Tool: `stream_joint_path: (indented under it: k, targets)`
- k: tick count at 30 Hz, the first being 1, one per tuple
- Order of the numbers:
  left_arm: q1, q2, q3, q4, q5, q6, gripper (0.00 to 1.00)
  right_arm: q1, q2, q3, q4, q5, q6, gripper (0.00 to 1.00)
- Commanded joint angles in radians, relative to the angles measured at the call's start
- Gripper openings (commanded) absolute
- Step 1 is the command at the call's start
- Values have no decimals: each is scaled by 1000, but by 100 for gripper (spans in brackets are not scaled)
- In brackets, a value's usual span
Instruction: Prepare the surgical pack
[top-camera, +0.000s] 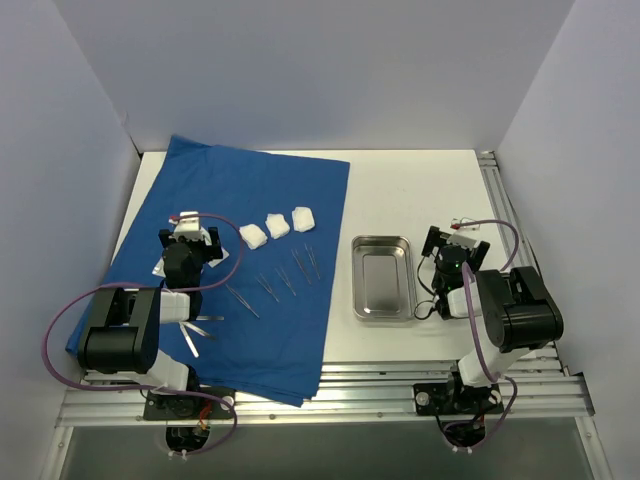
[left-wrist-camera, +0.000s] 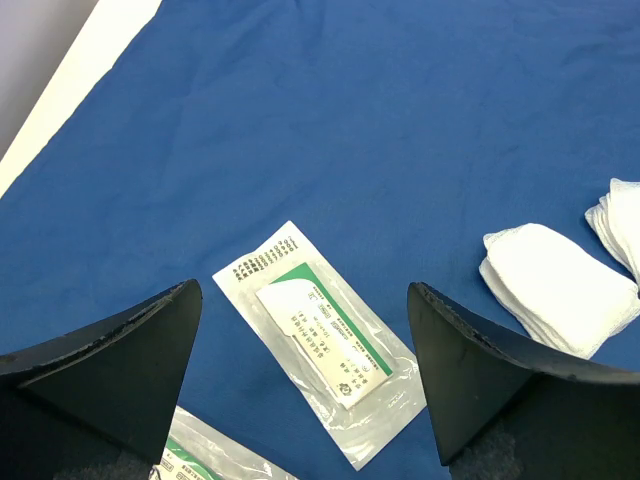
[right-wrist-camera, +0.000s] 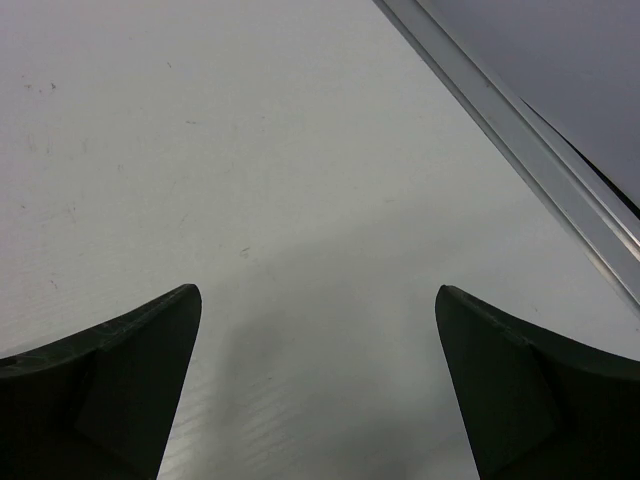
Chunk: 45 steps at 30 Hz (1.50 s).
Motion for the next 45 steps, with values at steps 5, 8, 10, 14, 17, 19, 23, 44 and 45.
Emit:
stream_joint_path:
  k: [5, 8, 10, 14, 17, 19, 23, 44, 45]
  targets:
    - [0, 0, 25, 26, 5, 0, 94, -9, -8, 23, 152, 14, 11, 100]
    - [0, 1, 28, 19, 8, 0, 94, 1, -117, 49, 18, 12, -14, 100]
    - [4, -2, 25, 26, 23, 0, 94, 2, -217, 115, -177, 67, 46, 100]
    - [27, -108, 121, -250, 74, -14, 98, -29, -421, 319, -634, -141, 163, 85]
    - [124, -97, 449, -769, 211, 21, 92, 7, -389, 518, -869, -335, 183, 73]
    - [151, -74, 675, -1119, 221, 59, 88, 137, -346, 691, -998, -308, 157, 71]
    - [216, -90, 886, -1525, 290, 211, 87, 398, -172, 943, -1324, -149, 81, 85]
    - [425, -227, 724, -1796, 286, 265, 92, 691, 413, 1285, -1687, -348, 212, 39]
    - [426, -227, 724, -1795, 289, 264, 92, 692, 418, 1281, -1686, -354, 212, 38]
